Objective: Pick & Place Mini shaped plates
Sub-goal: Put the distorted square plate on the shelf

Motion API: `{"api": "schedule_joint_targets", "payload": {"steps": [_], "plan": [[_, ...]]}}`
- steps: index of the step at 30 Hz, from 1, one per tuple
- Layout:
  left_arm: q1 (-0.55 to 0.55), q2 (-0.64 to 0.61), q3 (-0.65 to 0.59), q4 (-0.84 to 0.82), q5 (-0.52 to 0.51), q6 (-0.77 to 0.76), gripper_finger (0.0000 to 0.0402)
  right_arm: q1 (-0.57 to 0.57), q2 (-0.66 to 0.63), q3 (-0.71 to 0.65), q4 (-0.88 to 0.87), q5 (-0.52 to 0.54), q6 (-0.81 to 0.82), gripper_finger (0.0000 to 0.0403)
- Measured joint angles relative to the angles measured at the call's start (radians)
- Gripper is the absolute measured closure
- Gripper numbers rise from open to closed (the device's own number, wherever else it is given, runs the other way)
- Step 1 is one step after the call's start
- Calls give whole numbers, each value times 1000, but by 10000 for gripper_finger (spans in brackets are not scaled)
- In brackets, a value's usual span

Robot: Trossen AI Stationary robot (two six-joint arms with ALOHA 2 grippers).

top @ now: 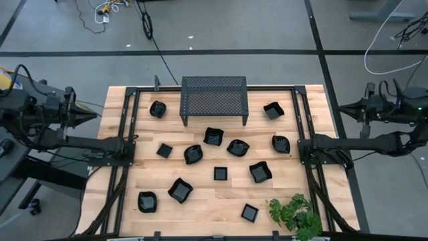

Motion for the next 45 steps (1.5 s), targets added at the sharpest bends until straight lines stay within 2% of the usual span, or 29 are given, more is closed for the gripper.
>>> {"api": "schedule_joint_targets", "payload": {"steps": [13,24,45], "plan": [[0,0,0,-114,-2,-12,376,0,0,0,-59,0,0,399],[0,0,0,-101,-3,-209,376,0,0,0,-58,-12,44,399],[0,0,0,-99,-3,-212,376,0,1,0,-42,-8,-39,399]]}}
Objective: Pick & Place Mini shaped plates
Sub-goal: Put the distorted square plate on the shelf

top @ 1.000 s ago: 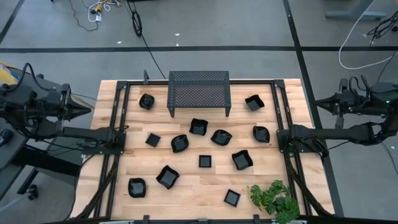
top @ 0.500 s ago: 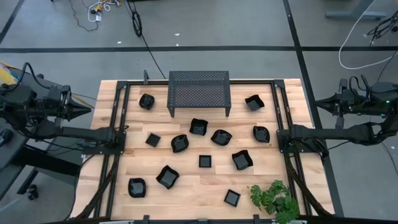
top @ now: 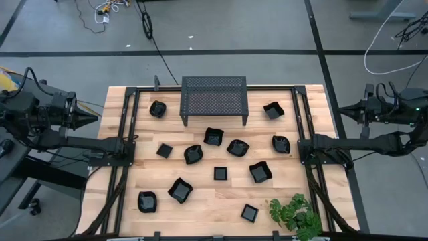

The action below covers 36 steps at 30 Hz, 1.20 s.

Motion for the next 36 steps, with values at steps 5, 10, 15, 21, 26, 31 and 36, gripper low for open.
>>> {"api": "schedule_joint_targets", "payload": {"steps": [5,10,15,21,26,31,36], "plan": [[0,0,0,0,0,0,376,0,0,0,1,0,-2,399],[0,0,0,0,0,0,376,0,0,0,3,0,7,399],[0,0,0,0,0,0,376,0,0,0,8,0,12,399],[0,1,0,0,0,0,376,-16,22,-38,50,1,15,399],[0,1,0,0,0,0,376,-48,32,-83,123,17,12,399],[0,1,0,0,0,0,376,-100,59,-98,159,64,12,399],[0,1,0,0,0,0,376,-181,104,-98,167,86,12,399]]}}
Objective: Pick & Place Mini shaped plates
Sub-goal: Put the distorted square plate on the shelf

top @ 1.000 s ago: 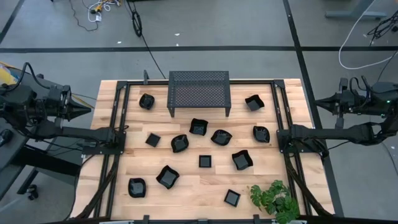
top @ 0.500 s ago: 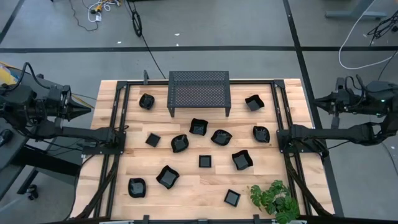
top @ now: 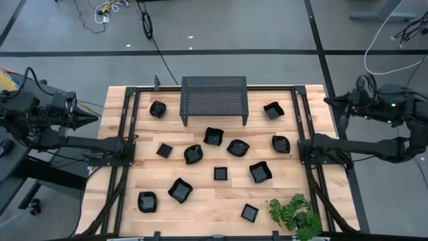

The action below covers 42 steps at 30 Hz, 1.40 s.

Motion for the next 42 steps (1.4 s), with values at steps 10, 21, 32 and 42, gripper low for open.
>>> {"api": "schedule_joint_targets", "payload": {"steps": [10,21,32,42], "plan": [[0,0,0,0,0,0,376,-228,126,0,-2,-5,145,399],[0,0,0,0,0,0,376,-397,254,0,-55,-14,271,385],[0,0,0,0,0,0,376,-404,234,-228,-38,-11,270,331],[0,0,0,0,0,0,376,-403,230,-459,112,-74,259,278]]}}
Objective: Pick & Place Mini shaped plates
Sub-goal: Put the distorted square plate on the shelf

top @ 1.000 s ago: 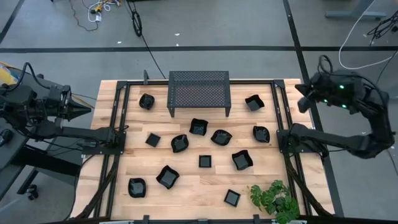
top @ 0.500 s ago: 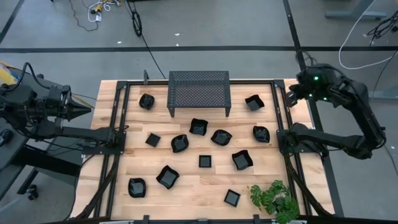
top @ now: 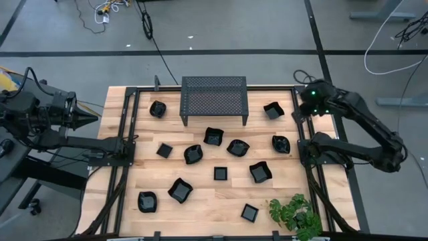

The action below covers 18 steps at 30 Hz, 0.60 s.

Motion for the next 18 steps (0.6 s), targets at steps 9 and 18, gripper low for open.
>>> {"api": "schedule_joint_targets", "payload": {"steps": [9,18], "plan": [[0,0,0,0,0,0,376,0,91,-90,130,-14,18,235],[0,0,0,0,0,0,376,0,144,-175,277,-14,22,215]]}}
